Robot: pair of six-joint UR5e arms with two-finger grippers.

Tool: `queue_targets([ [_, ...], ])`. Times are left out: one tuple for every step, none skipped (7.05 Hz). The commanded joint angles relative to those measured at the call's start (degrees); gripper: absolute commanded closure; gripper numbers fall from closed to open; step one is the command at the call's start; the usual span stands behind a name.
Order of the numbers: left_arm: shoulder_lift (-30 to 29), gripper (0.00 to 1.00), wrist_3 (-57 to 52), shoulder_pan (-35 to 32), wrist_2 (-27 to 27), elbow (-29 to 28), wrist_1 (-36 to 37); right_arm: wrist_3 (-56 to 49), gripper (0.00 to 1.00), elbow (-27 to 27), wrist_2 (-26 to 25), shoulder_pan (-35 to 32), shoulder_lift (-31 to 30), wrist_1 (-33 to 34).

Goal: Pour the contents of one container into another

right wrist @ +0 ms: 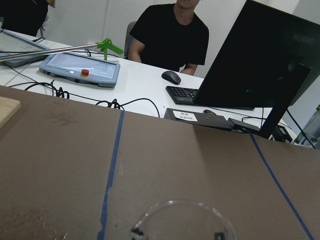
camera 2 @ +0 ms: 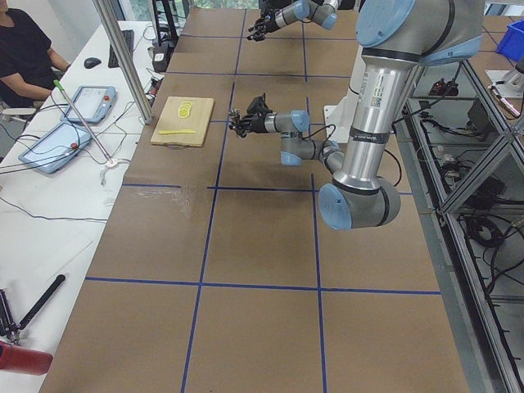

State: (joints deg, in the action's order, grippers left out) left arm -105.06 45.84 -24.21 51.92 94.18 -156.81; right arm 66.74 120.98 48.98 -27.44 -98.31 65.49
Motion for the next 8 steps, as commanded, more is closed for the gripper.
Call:
queue_targets([
  [5.98, 1.0, 5.64, -2.32, -1.38, 2.39, 0.1, 4.98, 1.0, -0.56, 1.72, -0.16, -1.0, -1.85],
  [10.45, 1.0, 9.67, -2.68, -2.51, 5.19, 0.1, 4.98, 1.0, -0.65, 2.17, -0.16, -1.36, -2.21],
  [14.58, 1.0, 9.8, -2.68, -6.62, 5.83, 0.19, 5.59, 1.0, -3.35, 2.78, -0.16, -1.45, -10.22],
  [17.58, 1.0, 12.23, -2.6, -9.7, 5.66, 0.28, 6.03, 1.0, -8.51, 2.7, -0.16, -1.88, -20.04],
  [19.88, 1.0, 20.26, -2.33, -11.82, 4.88, 0.45, 6.04, 1.0, -9.09, 2.7, -0.07, -2.32, -22.05],
  [20.51, 1.0, 25.48, -1.72, -14.71, 3.3, 0.54, 6.12, 1.0, -9.0, 2.7, 0.1, -2.33, -22.34],
  [20.51, 1.0, 31.45, 0.81, -18.48, 2.16, 5.42, 6.12, 1.0, -8.92, 2.53, 0.97, -2.33, -22.6],
  [20.43, 1.0, 38.03, 4.23, -21.91, 2.23, 11.56, 6.99, 1.0, -8.83, 1.92, 2.2, -2.33, -22.86],
])
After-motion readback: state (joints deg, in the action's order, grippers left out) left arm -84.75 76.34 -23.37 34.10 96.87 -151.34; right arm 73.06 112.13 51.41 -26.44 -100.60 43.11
